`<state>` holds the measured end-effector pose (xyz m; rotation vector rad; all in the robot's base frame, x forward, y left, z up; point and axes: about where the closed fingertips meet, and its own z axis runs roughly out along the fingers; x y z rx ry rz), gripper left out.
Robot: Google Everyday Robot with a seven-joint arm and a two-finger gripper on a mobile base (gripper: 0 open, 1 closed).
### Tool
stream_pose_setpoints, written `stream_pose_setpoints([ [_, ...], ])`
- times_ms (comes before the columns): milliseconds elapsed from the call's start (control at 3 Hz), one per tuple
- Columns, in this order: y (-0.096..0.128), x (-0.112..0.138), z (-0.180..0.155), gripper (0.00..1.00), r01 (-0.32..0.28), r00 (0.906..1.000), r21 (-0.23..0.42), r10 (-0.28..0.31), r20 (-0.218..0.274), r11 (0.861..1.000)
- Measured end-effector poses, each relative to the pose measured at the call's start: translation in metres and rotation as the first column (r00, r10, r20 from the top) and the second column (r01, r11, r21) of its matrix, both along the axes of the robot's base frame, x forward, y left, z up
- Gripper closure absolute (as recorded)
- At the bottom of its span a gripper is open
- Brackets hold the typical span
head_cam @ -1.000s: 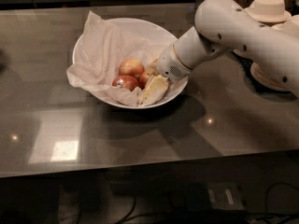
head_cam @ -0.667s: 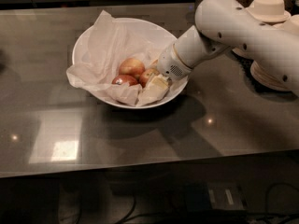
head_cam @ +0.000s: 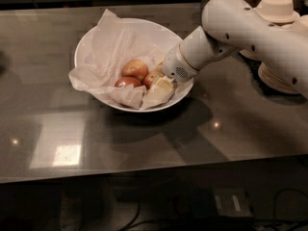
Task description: Pick apple from white bowl
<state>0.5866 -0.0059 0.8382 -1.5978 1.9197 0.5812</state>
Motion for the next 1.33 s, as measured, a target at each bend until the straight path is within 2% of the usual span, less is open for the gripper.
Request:
stream_pose_setpoints([
  [333, -0.005, 0.007, 0.05, 1.0, -0.009, 0.9976, 0.074, 0.003, 0.07, 0.997],
  [667, -0.013, 0.015, 0.125, 1.0, -0.036, 0.9881, 0.226, 0.001, 0.154, 0.973],
  [1000, -0.019, 0.017, 0.172, 1.0, -0.064, 0.9772, 0.304, -0.002, 0.212, 0.95],
  [1333, -0.019, 0.017, 0.172, 1.0, -0.064, 0.9772, 0.304, -0.002, 0.212, 0.95],
])
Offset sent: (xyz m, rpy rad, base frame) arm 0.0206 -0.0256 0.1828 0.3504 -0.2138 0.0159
